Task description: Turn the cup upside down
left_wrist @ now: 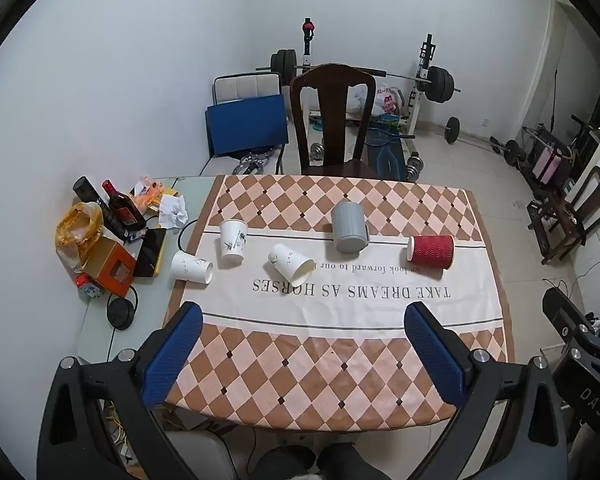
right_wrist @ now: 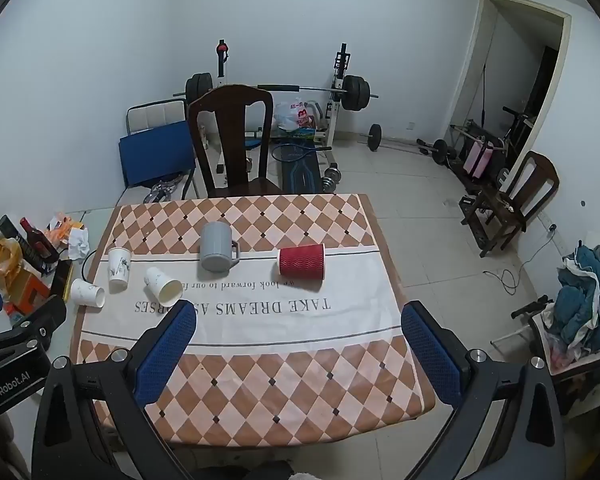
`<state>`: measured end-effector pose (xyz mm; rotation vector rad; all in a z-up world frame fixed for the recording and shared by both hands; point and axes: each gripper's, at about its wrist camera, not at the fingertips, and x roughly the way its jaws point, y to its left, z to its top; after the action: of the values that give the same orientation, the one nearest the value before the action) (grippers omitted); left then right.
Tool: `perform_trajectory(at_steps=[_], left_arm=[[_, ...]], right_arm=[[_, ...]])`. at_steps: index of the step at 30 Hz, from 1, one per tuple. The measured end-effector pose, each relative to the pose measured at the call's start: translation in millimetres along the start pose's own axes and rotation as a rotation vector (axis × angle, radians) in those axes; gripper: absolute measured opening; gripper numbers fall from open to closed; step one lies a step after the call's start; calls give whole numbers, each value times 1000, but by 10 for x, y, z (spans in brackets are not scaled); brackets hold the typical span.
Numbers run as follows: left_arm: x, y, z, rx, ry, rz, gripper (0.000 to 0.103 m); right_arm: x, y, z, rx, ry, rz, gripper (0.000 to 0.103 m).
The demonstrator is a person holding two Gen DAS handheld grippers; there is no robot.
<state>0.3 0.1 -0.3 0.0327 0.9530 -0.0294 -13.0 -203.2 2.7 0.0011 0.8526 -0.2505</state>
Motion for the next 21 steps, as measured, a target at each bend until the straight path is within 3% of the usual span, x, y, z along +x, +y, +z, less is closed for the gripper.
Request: perform_trajectory(at_steps=[21], left_arm=[[-53,15,-21,-3,-8,2,103]], right_arm=[[-138,20,-32,-13,-28,-24,103]])
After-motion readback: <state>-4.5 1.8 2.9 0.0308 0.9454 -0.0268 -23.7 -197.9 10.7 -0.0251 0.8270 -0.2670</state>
